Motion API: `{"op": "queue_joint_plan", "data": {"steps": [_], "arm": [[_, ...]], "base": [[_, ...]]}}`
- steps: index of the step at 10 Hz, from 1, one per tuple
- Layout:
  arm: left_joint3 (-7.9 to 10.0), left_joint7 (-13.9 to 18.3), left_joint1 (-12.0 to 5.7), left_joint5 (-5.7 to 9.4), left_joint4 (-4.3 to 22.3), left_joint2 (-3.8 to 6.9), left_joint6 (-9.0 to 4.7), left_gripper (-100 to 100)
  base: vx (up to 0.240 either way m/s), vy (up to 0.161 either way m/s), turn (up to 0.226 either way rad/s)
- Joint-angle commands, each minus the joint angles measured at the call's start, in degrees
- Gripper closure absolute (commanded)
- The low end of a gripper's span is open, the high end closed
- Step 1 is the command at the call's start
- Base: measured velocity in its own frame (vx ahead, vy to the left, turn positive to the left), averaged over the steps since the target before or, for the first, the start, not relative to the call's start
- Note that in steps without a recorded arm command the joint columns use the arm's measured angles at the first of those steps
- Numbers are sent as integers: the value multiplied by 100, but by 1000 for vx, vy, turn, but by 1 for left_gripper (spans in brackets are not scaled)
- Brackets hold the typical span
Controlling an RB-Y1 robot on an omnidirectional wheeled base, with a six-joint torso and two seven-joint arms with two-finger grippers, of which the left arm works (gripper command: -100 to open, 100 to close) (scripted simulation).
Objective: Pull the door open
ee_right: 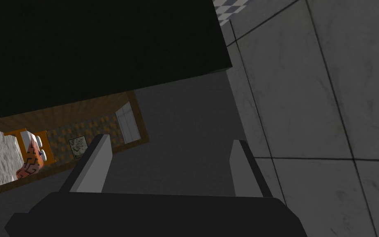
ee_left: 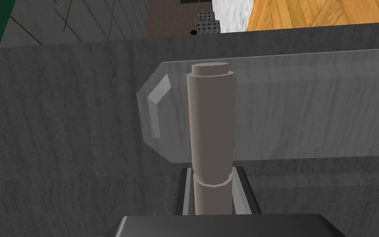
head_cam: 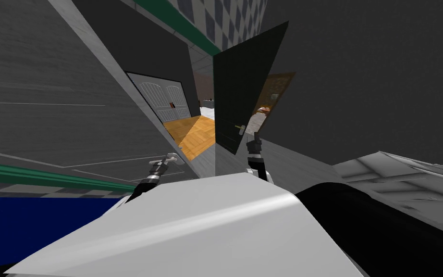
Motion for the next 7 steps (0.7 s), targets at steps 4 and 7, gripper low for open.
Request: {"op": "queue_joint_plan", "data": {"steps": [4, 7], "arm": [[-94, 190, 250, 8, 36, 250, -391, 100], [-176, 272, 375, -25, 95, 364, -620, 100]], "base": [[-208, 56, -139], [-124, 36, -48]]}}
